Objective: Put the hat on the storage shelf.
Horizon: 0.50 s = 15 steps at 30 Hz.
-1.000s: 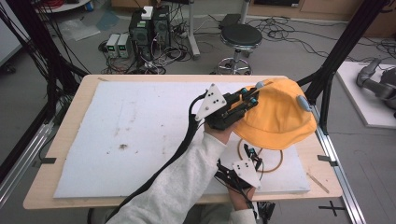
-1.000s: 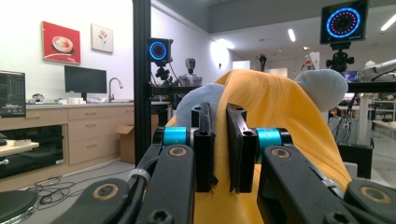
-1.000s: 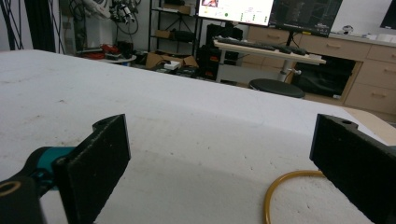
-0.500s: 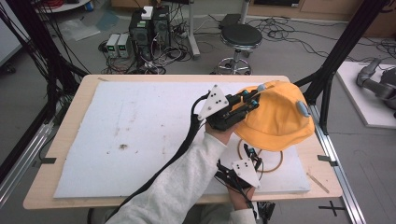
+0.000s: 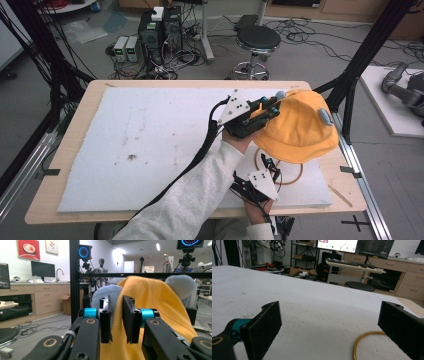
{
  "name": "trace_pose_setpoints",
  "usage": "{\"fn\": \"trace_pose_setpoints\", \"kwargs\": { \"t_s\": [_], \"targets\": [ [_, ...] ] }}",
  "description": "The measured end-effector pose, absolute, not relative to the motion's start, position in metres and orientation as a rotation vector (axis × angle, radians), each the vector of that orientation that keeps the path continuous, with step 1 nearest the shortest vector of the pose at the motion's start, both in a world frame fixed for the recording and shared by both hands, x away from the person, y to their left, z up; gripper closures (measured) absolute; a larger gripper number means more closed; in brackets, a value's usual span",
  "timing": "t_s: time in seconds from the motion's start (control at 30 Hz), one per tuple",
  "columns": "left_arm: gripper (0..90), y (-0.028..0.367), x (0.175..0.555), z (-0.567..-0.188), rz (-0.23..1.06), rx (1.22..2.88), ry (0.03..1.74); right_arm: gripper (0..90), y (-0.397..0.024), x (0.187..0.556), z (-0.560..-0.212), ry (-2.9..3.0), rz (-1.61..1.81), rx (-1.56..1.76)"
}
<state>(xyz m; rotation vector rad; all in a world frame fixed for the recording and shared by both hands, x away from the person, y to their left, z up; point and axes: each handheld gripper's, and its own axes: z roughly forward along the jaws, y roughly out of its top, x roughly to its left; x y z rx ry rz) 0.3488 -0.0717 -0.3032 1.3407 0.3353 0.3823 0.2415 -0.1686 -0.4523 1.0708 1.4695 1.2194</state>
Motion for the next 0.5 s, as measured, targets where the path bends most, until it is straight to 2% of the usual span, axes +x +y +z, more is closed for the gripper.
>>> {"fn": "trace_pose_setpoints", "kwargs": {
  "t_s": [0.5],
  "targets": [
    [68.1,-0.0772,0.3567,-0.306,0.354,1.388,0.37,4.5,-0.1685,0.2425,-0.4523,1.475,1.211,1.063]
  ]
}}
